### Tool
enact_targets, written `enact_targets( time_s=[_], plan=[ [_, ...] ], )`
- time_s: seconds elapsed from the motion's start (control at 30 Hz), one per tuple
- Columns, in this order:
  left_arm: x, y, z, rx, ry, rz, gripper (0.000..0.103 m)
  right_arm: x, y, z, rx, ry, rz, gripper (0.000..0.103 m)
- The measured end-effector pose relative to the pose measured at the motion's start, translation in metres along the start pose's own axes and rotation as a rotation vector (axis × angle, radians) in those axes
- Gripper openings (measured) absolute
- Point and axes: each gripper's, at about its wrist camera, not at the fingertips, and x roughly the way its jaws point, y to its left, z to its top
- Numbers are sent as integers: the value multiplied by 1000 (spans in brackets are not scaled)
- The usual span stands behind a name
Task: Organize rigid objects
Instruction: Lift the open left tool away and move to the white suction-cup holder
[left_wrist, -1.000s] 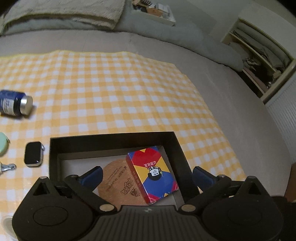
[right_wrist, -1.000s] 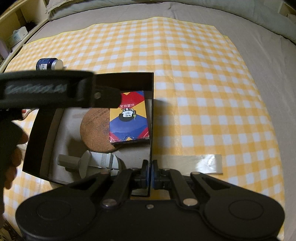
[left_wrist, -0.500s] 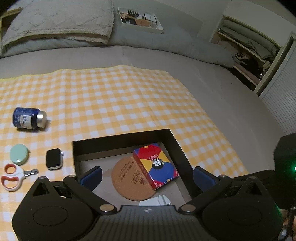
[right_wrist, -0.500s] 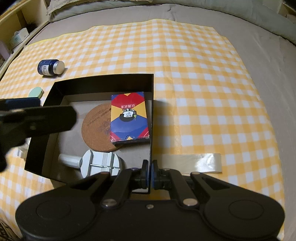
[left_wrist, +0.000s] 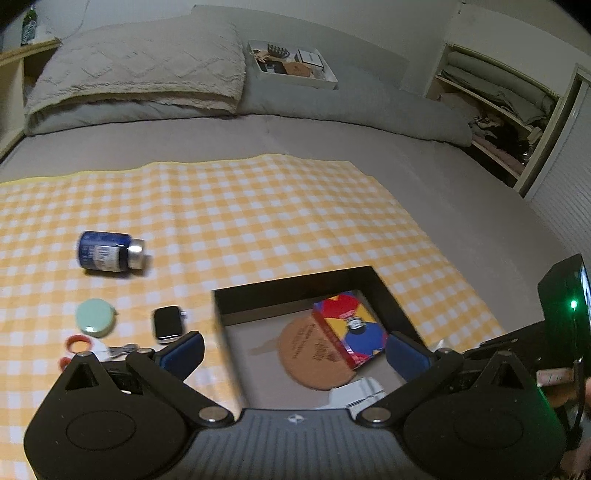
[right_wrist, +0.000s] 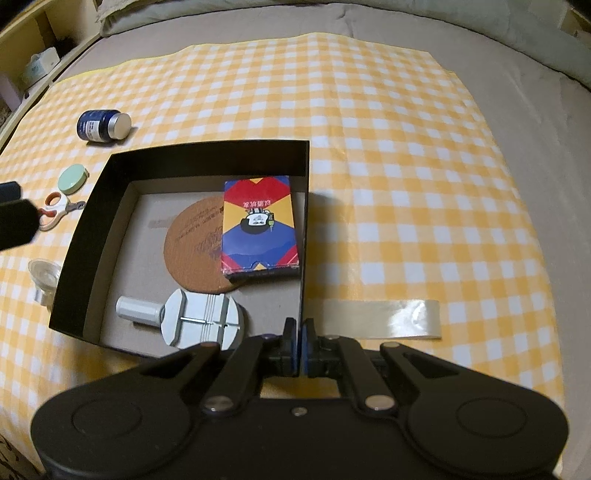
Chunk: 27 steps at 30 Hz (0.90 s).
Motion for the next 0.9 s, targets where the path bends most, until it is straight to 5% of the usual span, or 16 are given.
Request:
enact_targets(
  time_s=[0.37, 0.9],
  plan=[
    [-31, 55, -18, -13, -5, 75, 103, 0, 0, 2, 0, 8, -4, 4],
    [-21, 106, -57, 9, 132, 131, 103, 4, 3, 1, -40, 20, -36, 5]
  ],
)
